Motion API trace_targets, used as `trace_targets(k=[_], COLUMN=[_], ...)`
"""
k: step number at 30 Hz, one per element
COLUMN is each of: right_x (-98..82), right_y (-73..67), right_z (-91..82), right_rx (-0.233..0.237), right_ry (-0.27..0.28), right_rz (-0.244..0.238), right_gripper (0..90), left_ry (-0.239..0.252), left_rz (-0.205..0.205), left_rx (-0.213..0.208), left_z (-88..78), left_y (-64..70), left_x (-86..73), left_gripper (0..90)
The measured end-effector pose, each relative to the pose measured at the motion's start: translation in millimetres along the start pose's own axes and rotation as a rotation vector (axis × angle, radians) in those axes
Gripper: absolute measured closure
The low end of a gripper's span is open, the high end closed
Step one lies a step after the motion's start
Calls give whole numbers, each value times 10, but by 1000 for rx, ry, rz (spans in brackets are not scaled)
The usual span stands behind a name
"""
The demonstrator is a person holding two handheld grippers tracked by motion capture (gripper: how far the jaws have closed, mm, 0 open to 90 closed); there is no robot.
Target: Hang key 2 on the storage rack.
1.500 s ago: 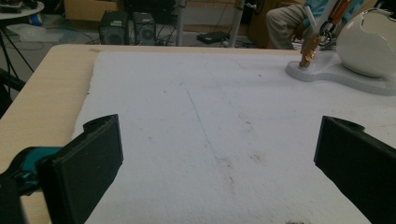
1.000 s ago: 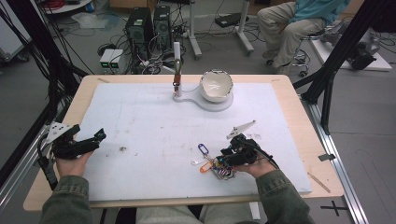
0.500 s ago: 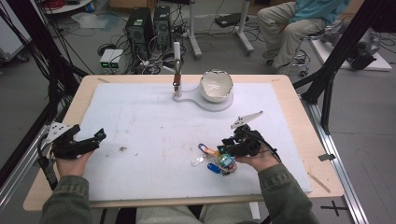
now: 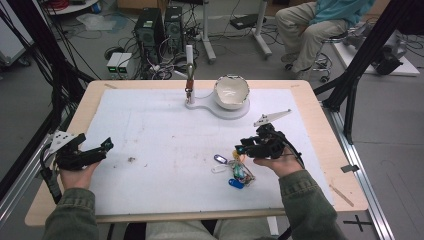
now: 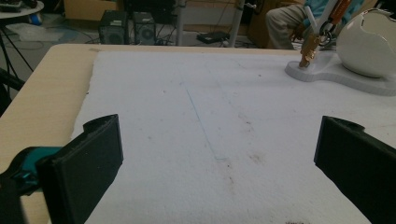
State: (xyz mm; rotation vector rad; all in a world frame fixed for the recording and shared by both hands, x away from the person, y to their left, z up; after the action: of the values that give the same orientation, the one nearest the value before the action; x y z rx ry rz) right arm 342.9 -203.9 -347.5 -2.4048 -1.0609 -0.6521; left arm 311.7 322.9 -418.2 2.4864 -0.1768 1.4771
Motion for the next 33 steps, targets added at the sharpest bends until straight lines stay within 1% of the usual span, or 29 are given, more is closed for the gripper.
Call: trace_targets(k=[5, 11, 15, 20, 22, 31, 33], right_x=[21, 61, 104, 176, 211, 358, 386], right_y=[30, 50, 42, 43, 35, -6, -15], right_z=[-56, -113, -145, -182, -199, -258, -273], right_rx=[-3, 10, 14, 18, 27, 30, 33], right_ry=[22, 53, 65, 90, 93, 118, 124], right_rz=[15, 22, 31, 34, 39, 31, 41], right_gripper=[613, 613, 613, 613, 613, 612, 612], left_ry=[0, 1, 0, 1, 2, 2, 2], left_rz=[0, 0, 1, 1, 0, 0, -1], left_rx=[0, -1, 0, -1, 0, -1, -1], left_z=[-1, -1, -3, -3, -3, -5, -3], left_y=[-1, 0, -3, -3, -3, -4, -1], left_x=[1, 1, 1, 2, 1, 2, 2], left_gripper=[17, 17, 17, 17, 17, 17, 17])
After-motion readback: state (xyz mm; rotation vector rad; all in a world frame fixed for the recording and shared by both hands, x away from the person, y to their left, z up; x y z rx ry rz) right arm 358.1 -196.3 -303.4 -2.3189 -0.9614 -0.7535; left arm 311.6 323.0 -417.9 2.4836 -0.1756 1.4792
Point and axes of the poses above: each handheld gripper's, and its own axes: z roughly forward along the jaws, x roughly out of its top, y roughly to its right, the point moved 1 cm from there along z, roughly forward along the jaws, and after that the axes turned 10 degrees about -y, right-handed, at the moved point
